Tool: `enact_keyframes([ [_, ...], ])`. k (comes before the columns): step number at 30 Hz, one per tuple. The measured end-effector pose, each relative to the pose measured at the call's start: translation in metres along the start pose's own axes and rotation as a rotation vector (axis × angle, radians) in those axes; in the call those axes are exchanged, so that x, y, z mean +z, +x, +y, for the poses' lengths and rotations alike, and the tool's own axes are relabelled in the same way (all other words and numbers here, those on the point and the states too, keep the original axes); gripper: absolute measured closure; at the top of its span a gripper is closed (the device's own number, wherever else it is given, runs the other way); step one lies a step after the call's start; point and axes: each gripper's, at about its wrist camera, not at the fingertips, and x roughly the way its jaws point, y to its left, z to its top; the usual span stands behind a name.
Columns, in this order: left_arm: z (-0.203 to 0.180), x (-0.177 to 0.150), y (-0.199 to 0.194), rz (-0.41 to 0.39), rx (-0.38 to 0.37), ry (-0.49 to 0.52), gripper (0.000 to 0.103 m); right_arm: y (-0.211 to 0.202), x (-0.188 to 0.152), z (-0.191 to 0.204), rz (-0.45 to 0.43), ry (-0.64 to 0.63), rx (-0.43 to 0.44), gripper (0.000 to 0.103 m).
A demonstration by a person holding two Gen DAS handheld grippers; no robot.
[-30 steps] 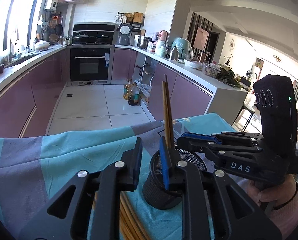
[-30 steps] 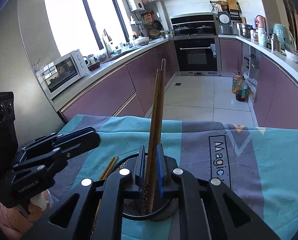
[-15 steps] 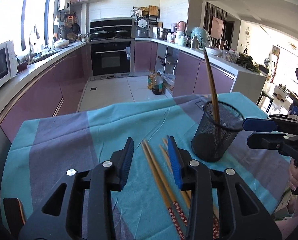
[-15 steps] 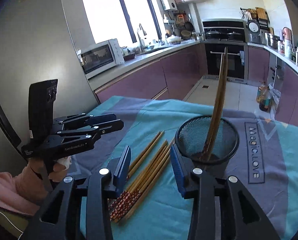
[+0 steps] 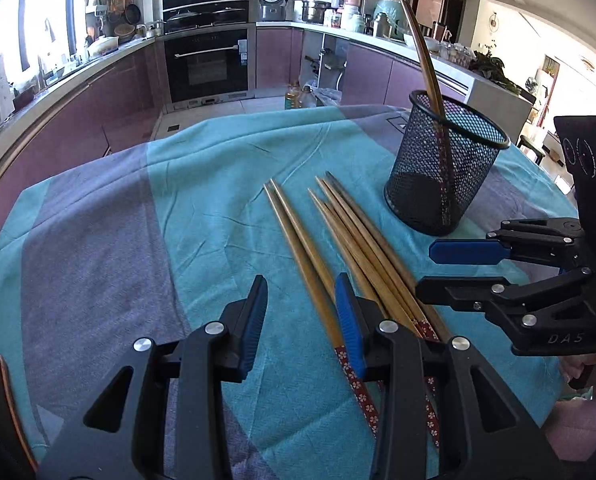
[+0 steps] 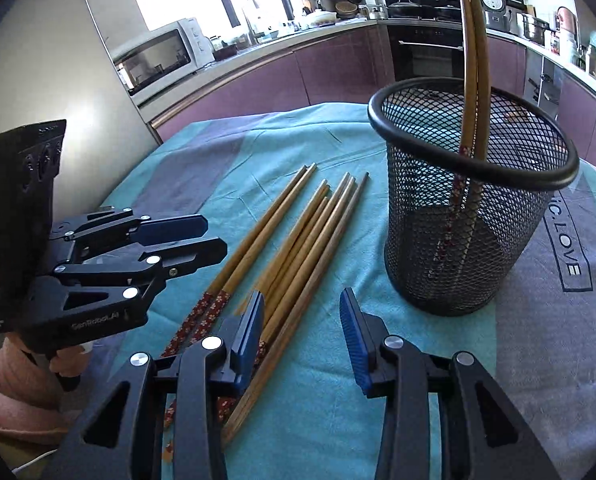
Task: Organize utensils
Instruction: 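Lower the right gripper onto another chopstick and close it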
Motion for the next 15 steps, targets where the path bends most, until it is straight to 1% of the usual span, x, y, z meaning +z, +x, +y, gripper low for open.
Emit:
enact_keyframes([
  [7,-0.004,-0.001,0.012,0.046,0.002,-0.003,0.069,0.008,-0.004,-0.002,0.005,0.019,-0.031,0.068],
  [8,-0.003,-0.002,0.015,0.053,0.002,-0.007,0.067,0.008,-0.004,-0.002,0.005,0.017,-0.035,0.068],
  [10,-0.002,-0.003,0.016,0.057,-0.010,-0.016,0.067,0.007,-0.004,-0.002,0.007,0.015,-0.045,0.069],
  [13,-0.002,-0.002,0.018,0.062,-0.006,-0.012,0.067,0.010,-0.002,-0.001,0.012,0.009,-0.065,0.070],
  [15,-0.002,-0.003,0.019,0.068,0.000,-0.008,0.069,0.007,-0.003,-0.004,0.017,0.007,-0.085,0.071],
])
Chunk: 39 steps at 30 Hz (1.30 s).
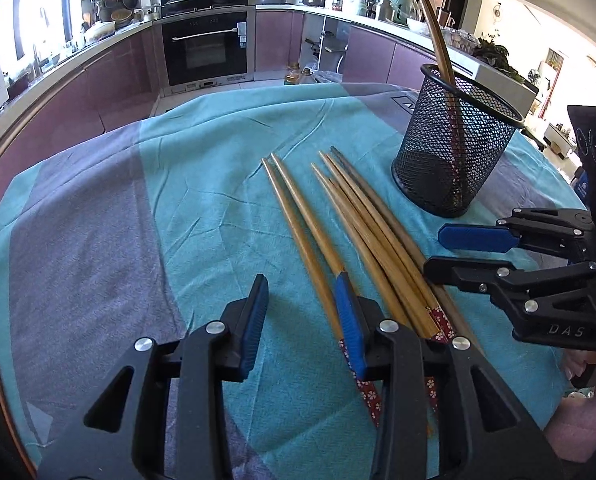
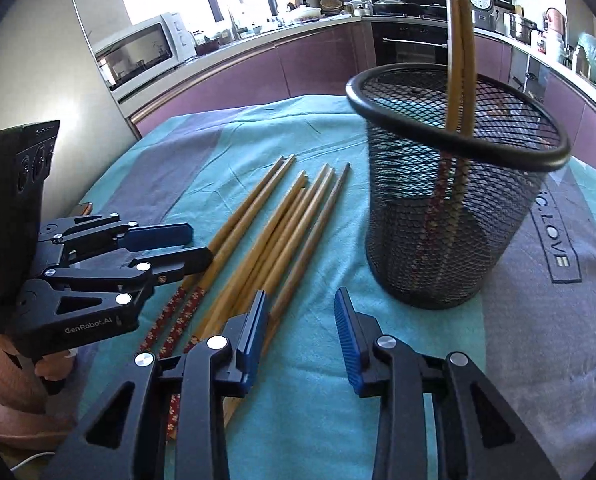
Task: Organize utensils
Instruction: 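Lower the right gripper onto another chopstick and close it, then carry the chopstick upright with the right gripper and release it into the mesh cup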
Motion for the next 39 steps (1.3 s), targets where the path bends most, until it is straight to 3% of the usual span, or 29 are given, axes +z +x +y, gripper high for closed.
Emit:
enact_keyframes([
  [14,0.003,0.019,0.017,0.028,0.027,0.012,0.072,0.012,0.012,0.005,-0.005,-0.020,-0.069,0.072],
  [19,0.005,0.028,0.024,0.033,0.031,-0.004,0.084,0.015,0.016,0.003,-0.013,0.000,-0.084,0.085],
  [21,0.005,0.030,0.025,0.034,0.019,-0.018,0.089,0.015,0.015,0.001,-0.016,0.017,-0.068,0.093],
  [26,0.008,0.030,0.025,0.028,0.000,-0.064,0.095,0.012,0.012,-0.007,-0.025,0.077,-0.025,0.097],
  [39,0.013,0.023,-0.008,-0.045,-0.056,-0.104,0.095,-0.025,0.007,-0.011,-0.098,0.097,0.122,0.097],
])
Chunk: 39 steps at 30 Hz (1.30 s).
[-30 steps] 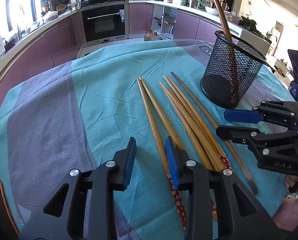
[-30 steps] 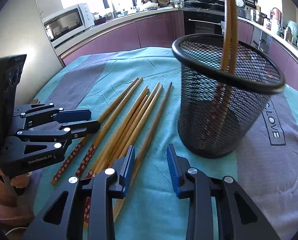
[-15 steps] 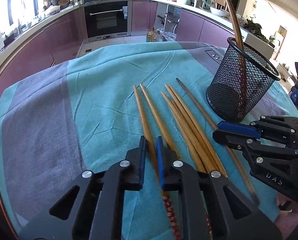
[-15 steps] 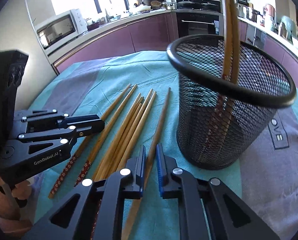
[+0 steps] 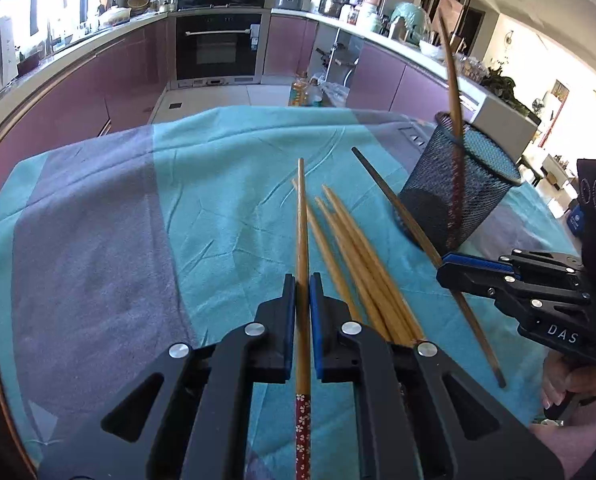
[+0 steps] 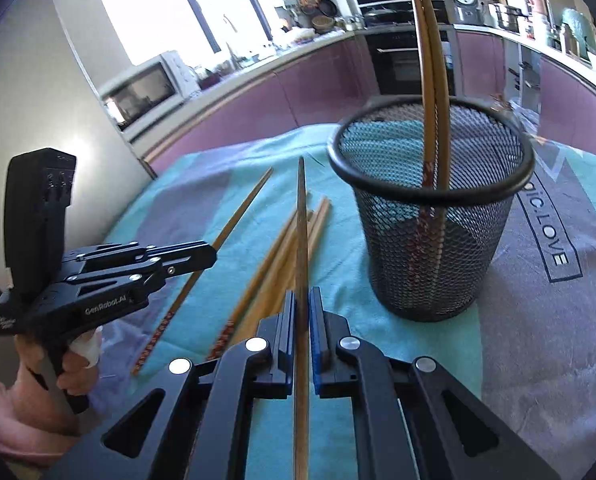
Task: Organize utensils
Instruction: 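Carry the chopstick upright with the right gripper and release it into the mesh cup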
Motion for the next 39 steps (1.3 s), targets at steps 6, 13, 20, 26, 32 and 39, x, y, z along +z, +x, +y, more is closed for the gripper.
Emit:
enact_keyframes([
  [6,-0.004,0.006,-0.034,-0.074,-0.068,0.009,0.095,-0.030,0.006,0.003,-0.074,-0.014,0.040,0.097],
  [13,-0.015,0.013,-0.075,-0.149,-0.141,0.024,0.095,-0.058,0.012,0.001,-0.152,-0.015,0.070,0.097],
  [20,-0.020,0.022,-0.111,-0.228,-0.186,0.031,0.096,-0.080,0.020,-0.003,-0.215,-0.020,0.084,0.097],
  [26,-0.029,0.036,-0.130,-0.286,-0.211,0.036,0.096,-0.094,0.031,-0.007,-0.263,-0.025,0.083,0.097],
  [32,-0.046,0.062,-0.132,-0.328,-0.244,0.048,0.096,-0.115,0.048,-0.013,-0.316,-0.048,0.060,0.097],
  [39,-0.071,0.095,-0.137,-0.380,-0.267,0.085,0.096,-0.139,0.073,-0.018,-0.393,-0.082,0.017,0.097],
])
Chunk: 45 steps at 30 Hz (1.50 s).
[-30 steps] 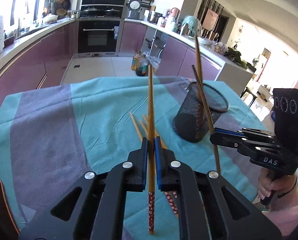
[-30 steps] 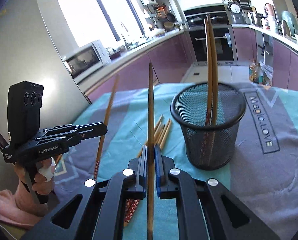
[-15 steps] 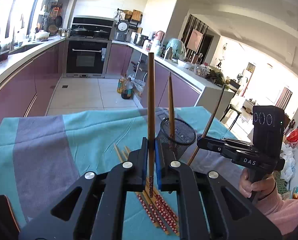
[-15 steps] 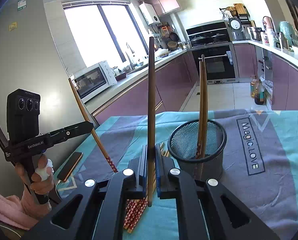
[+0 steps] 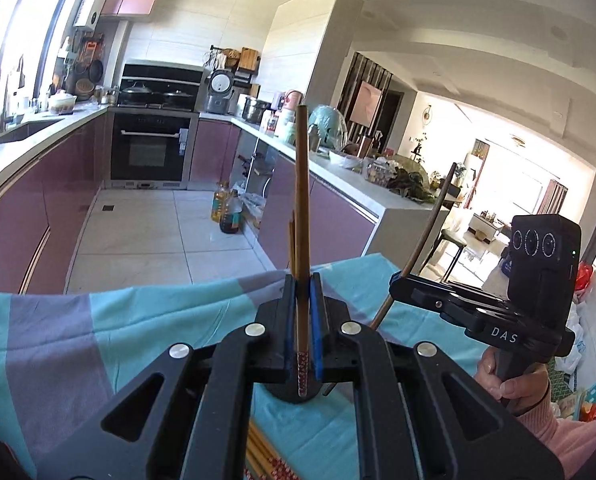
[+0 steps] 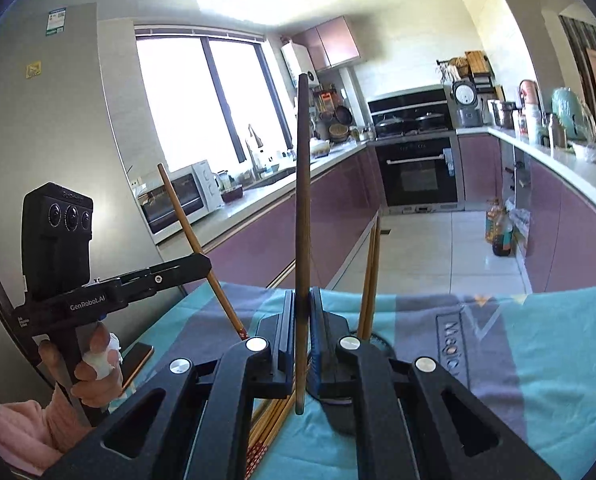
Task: Organize utensils
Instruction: 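Carry the chopstick upright with the right gripper and release it into the mesh cup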
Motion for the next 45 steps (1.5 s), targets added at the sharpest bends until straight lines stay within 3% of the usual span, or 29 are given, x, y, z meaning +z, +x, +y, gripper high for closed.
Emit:
enact_keyframes([
  [9,-0.020,0.023,0.030,-0.001,0.033,0.048,0.096,0.012,0.013,-0.013,-0.001,-0.017,-0.052,0.097],
  [26,-0.020,-0.029,0.093,0.243,0.041,0.109,0.095,0.060,-0.021,-0.033,0.218,0.008,-0.108,0.097],
  [37,-0.007,-0.026,0.112,0.277,0.039,0.067,0.095,0.080,-0.023,-0.041,0.255,0.036,-0.129,0.097],
  [45,0.002,-0.031,0.114,0.275,0.057,0.026,0.088,0.088,-0.027,-0.044,0.264,0.063,-0.128,0.095],
])
